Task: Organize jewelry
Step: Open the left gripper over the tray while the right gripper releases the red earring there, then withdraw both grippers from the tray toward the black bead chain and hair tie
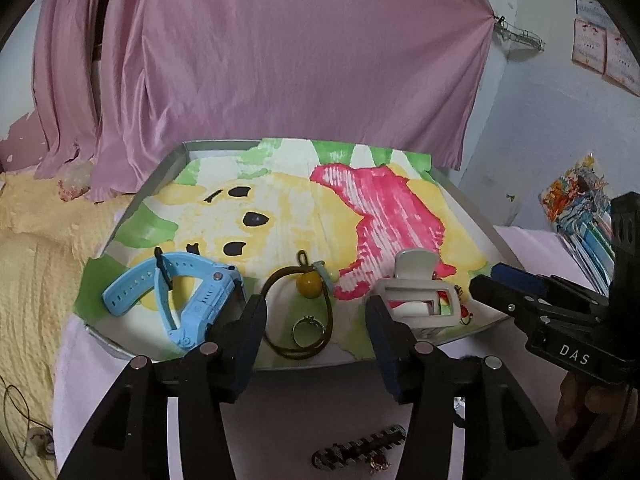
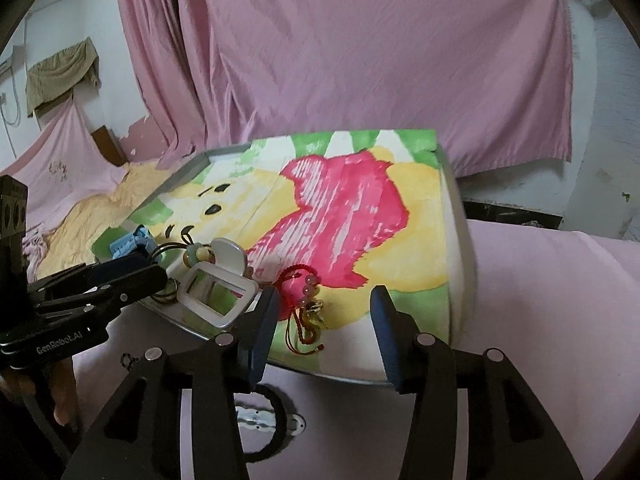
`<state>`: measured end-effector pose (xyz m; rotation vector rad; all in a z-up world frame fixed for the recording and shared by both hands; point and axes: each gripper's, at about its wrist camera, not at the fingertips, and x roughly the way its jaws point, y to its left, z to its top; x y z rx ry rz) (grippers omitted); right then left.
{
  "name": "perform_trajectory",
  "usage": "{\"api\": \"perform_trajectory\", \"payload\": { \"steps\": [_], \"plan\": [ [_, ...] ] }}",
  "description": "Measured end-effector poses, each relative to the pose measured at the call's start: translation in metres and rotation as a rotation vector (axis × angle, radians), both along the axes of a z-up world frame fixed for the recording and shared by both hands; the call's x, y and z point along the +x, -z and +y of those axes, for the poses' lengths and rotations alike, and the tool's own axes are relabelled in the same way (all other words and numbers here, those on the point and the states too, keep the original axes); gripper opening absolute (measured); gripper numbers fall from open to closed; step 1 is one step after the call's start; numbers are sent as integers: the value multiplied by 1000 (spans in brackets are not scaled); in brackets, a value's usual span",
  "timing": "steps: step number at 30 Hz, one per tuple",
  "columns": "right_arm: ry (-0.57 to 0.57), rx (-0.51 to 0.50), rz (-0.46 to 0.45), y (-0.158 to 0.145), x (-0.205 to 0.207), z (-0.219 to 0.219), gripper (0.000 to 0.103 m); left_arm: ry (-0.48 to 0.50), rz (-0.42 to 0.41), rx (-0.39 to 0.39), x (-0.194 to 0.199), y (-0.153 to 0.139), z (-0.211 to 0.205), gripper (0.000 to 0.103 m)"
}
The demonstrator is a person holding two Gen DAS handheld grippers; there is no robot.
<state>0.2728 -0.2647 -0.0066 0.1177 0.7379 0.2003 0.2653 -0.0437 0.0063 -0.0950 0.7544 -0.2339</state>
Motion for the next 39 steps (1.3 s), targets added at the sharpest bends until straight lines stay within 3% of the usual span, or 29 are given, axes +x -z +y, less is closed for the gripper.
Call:
{"api": "perform_trajectory", "payload": {
  "steps": [3,5,8,12,13,14,26,39],
  "plan": [
    [32,5,-45,-6,-11,-4,48,-10,-19,-11,-7,-4,2,52],
    [52,4,-86,-10,-19,-6,62,-21,-41,-18,-13,-7,5,65],
    [70,13,-131,-16,-29,-10,72,-48,-83,-27,-23,-12,8,78],
    [84,28,-193,-25,-45,-14,91,-74,-139,-53,-37,-19,15,86],
    [85,28,-213,-27,-51,-14,94,-79,-147,-57,-40,-20,17,93],
    [87,26,-230,-29,-56,-14,95,-88,-163,-63,-44,-21,18,97],
    [112,-16,-381,-46,-113,-11,100,-102,-341,-40,-96,-32,23,102],
    [100,-44,-385,-43,-138,-8,100,-73,-363,13,-127,-30,20,102]
  ]
}}
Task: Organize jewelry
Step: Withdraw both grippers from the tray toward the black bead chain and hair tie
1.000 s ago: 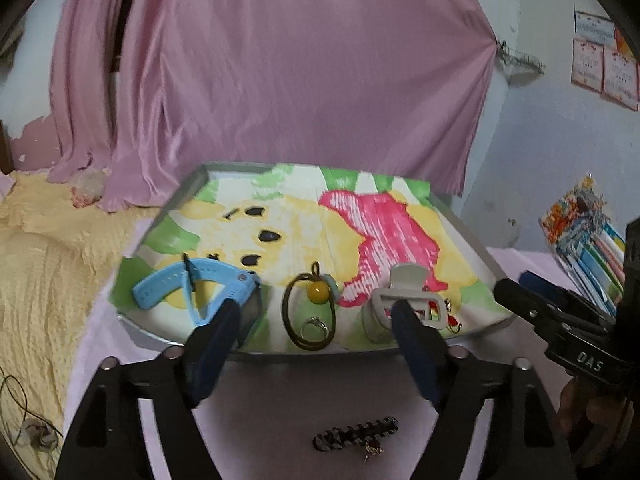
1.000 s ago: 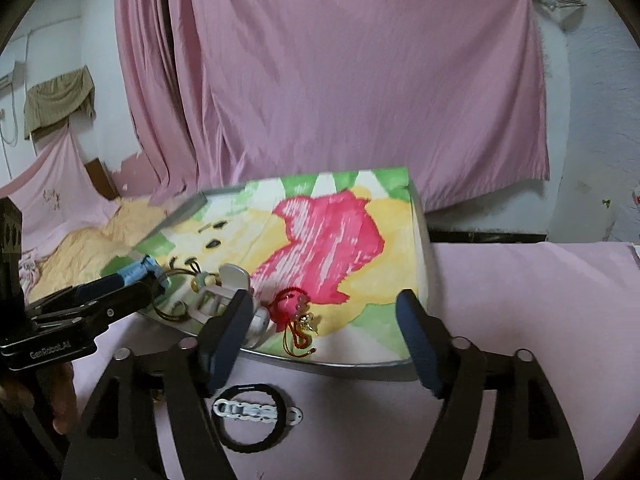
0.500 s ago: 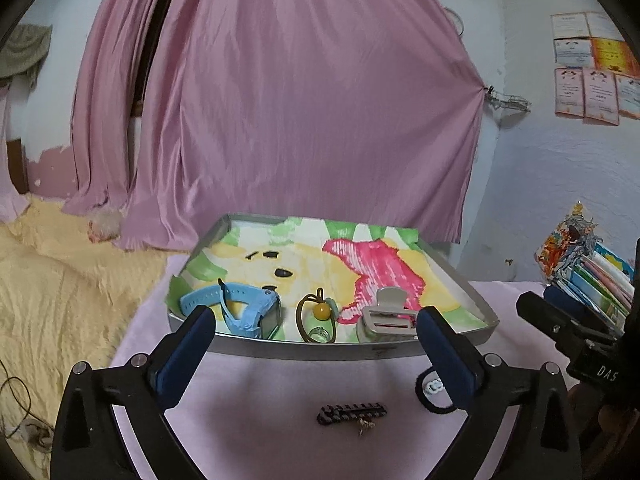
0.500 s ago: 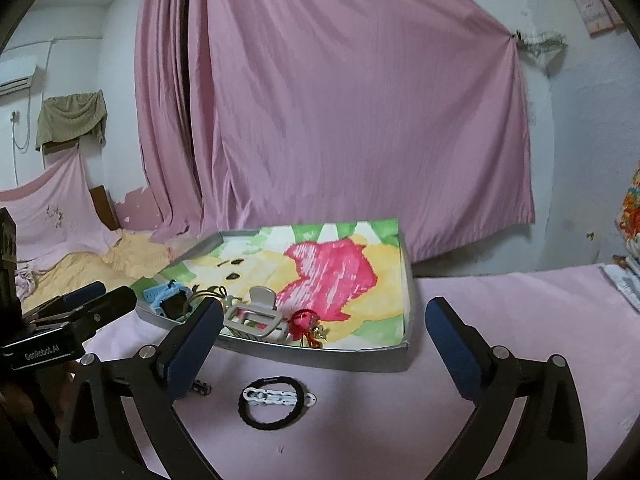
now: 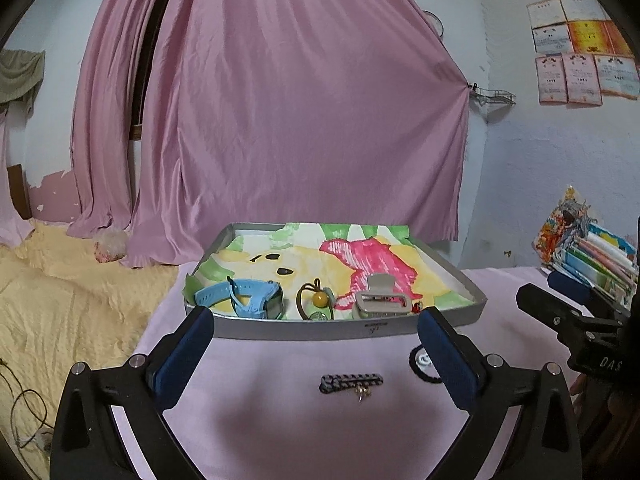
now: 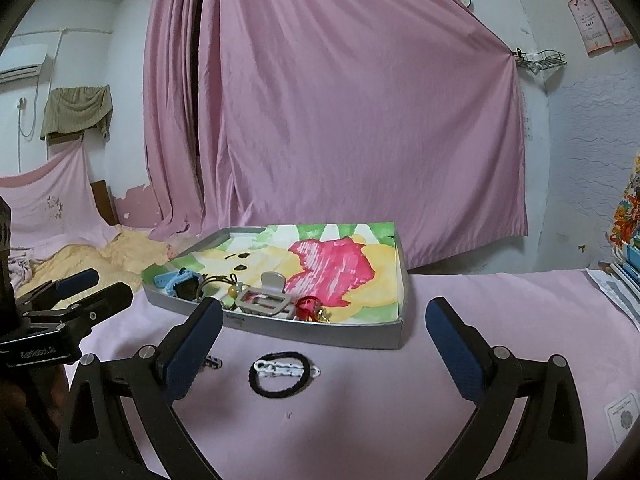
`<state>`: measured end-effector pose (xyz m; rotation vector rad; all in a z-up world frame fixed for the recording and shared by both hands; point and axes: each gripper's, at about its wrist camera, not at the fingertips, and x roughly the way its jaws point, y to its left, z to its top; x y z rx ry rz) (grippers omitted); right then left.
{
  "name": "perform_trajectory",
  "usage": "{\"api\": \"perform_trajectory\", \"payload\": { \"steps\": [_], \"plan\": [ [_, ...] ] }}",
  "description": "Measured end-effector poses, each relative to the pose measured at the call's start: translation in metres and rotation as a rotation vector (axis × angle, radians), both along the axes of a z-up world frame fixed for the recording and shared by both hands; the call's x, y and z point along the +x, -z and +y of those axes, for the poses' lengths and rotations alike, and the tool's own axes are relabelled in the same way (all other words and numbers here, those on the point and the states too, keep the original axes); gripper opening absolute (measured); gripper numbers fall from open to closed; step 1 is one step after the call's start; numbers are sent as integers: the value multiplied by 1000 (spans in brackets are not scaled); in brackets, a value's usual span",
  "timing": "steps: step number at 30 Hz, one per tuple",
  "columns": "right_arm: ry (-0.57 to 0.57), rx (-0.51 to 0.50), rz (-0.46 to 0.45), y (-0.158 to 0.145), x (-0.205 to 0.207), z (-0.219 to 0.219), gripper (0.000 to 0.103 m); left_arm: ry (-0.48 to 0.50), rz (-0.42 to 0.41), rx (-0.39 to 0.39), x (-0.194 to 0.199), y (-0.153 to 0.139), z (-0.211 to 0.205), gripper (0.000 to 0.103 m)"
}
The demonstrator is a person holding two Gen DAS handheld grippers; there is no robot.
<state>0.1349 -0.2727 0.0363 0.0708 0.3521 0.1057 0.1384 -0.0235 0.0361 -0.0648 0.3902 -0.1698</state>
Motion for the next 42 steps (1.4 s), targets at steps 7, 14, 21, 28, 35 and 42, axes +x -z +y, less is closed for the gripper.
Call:
{"api": "perform_trajectory", "payload": {
  "steps": [7,14,21,28,35,42],
  "plan": [
    [-9,-12,36,5,1,1,100,7,43,35,-2,7,-1,102],
    [-22,-22,104,9,9,2,100,35,123,69,5,15,-4,102],
    [-50,-22,230,20,23,2,100,54,221,94,19,26,-6,102],
    [-69,20,378,38,44,0,99,54,313,73,34,36,-2,102],
    [-87,11,443,47,60,10,73,81,377,40,48,42,-1,83],
    [-107,9,473,50,71,14,57,138,429,26,59,49,-4,56]
  ]
}}
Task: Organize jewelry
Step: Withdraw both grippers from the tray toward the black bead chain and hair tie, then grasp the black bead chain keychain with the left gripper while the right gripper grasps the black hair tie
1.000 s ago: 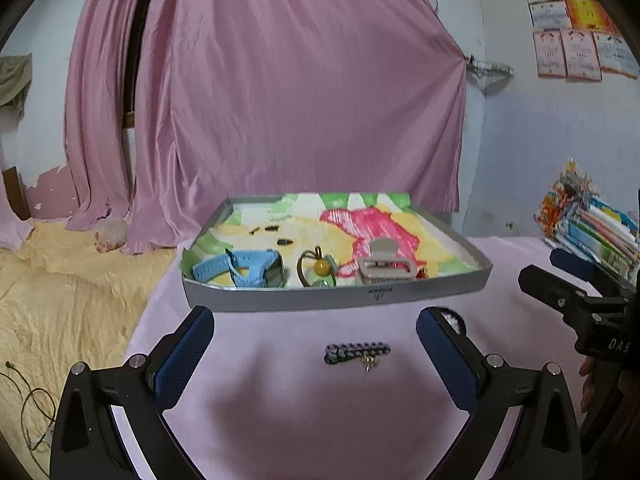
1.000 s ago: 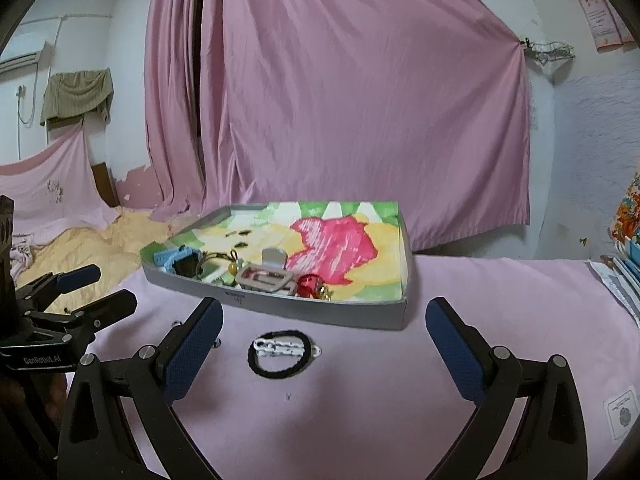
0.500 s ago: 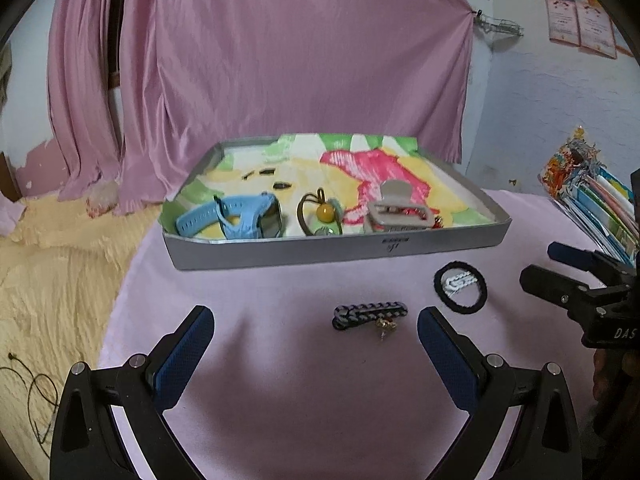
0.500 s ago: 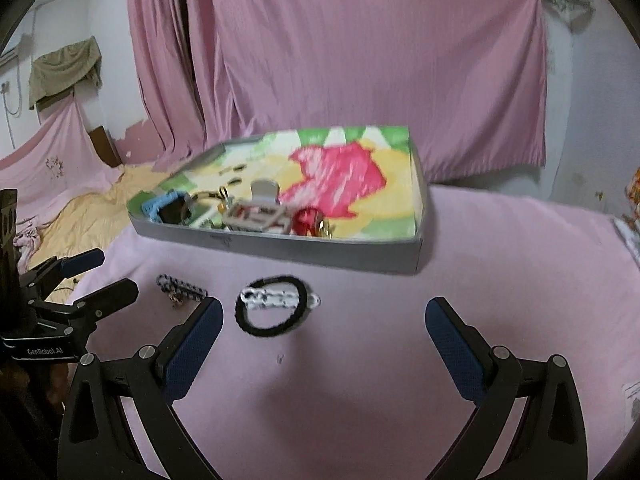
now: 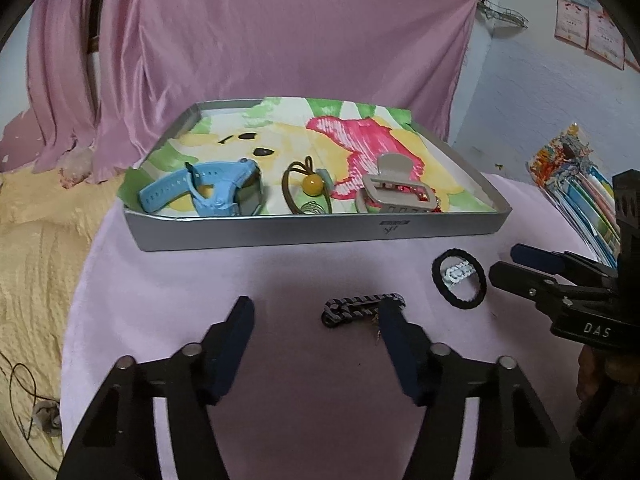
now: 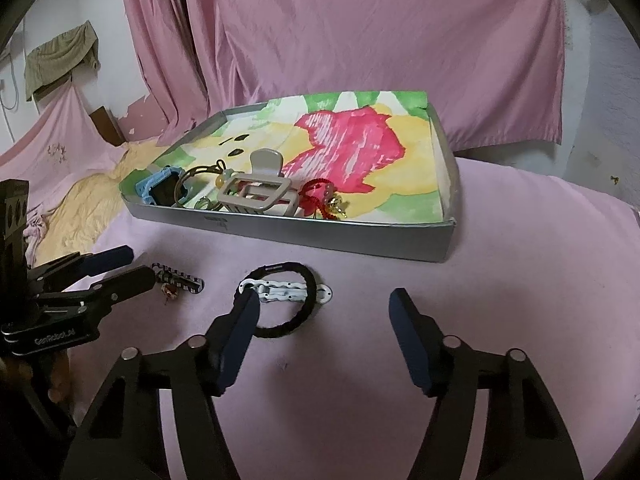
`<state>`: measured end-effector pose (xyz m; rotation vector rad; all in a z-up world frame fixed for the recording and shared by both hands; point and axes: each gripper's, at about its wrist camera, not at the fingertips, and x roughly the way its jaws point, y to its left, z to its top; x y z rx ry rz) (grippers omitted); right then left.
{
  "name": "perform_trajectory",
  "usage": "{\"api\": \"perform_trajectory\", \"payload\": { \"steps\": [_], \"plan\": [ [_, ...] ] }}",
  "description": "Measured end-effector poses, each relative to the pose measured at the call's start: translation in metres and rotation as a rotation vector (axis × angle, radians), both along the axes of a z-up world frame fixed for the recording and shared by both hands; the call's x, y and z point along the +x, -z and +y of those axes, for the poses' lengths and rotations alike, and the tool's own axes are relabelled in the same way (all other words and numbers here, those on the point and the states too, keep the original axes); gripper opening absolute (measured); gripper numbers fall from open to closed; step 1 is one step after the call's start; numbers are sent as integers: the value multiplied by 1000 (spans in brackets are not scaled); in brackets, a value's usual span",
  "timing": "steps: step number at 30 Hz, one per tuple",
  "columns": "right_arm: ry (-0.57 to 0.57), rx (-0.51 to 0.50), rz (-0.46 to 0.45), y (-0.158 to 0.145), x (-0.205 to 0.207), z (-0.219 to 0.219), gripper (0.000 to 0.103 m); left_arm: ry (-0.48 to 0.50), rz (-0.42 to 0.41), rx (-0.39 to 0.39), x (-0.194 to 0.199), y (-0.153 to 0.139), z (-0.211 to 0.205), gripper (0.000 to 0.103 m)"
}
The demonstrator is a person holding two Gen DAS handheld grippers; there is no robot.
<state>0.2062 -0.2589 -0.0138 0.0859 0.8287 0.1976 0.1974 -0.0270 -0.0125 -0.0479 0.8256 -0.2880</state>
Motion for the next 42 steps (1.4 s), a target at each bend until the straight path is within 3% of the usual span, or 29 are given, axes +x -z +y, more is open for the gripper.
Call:
{"api": "perform_trajectory", "payload": {
  "steps": [2,7,18,23,28,39,42],
  "plan": [
    [-8,4,9,1,3,2,48,13,11,-6,3,1,-2,47],
    [-23,2,25,5,6,6,40,41,31,-16,7,2,-7,32],
    [-48,-17,54,10,11,11,36,77,39,-17,3,3,-12,22],
    [-46,-21,54,9,10,11,30,76,36,-21,2,1,-12,11],
    [-56,-22,54,9,9,11,23,89,31,-24,-3,2,-14,9],
    [-89,-61,53,10,11,18,22,139,23,-11,-13,2,-27,4],
    [-88,-78,50,10,13,18,11,150,18,-11,-16,1,-32,3]
  ]
}}
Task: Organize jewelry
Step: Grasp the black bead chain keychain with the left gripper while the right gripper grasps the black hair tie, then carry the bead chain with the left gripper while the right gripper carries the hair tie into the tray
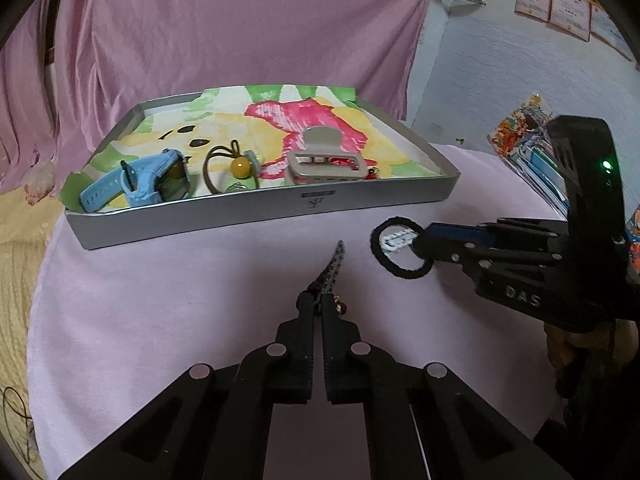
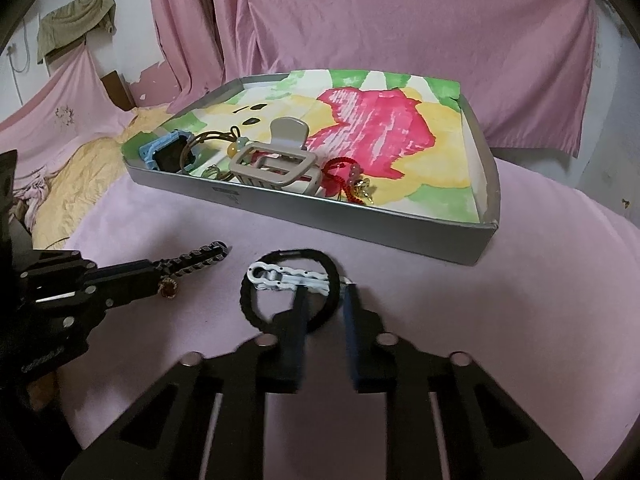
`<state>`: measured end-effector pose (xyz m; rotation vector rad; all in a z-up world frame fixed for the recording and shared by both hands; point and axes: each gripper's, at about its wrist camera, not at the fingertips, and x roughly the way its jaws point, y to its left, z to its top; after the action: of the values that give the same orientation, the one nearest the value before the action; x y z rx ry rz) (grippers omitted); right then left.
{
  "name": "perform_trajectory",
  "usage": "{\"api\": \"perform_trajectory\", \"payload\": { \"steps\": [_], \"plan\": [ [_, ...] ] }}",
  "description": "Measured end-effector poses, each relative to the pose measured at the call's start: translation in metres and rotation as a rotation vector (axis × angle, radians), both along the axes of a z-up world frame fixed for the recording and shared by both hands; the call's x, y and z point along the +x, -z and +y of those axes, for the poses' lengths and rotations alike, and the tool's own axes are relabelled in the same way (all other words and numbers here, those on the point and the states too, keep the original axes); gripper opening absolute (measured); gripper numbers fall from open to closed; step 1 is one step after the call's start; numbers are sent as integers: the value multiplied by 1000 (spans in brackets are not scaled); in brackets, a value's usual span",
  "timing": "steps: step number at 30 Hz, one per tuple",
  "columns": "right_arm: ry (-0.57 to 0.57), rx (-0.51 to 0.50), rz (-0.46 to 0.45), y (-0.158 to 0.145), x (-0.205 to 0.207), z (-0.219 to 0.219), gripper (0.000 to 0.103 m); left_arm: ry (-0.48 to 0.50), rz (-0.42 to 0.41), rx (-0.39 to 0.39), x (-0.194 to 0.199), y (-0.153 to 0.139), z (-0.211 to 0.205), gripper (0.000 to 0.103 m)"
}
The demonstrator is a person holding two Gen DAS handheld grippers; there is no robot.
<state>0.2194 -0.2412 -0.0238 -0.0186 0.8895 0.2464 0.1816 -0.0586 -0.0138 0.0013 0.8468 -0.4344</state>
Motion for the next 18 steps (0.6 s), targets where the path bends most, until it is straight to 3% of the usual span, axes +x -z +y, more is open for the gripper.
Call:
{"api": "perform_trajectory", "payload": {
  "steps": [4,18],
  "plan": [
    [1,14,2,0,0,-4,5,14,-13,8,-4,0,-7,2],
    [23,74,-85,-15,-12,-13,5,-31,-131,2,-17,-16,-6,2]
  ]
}}
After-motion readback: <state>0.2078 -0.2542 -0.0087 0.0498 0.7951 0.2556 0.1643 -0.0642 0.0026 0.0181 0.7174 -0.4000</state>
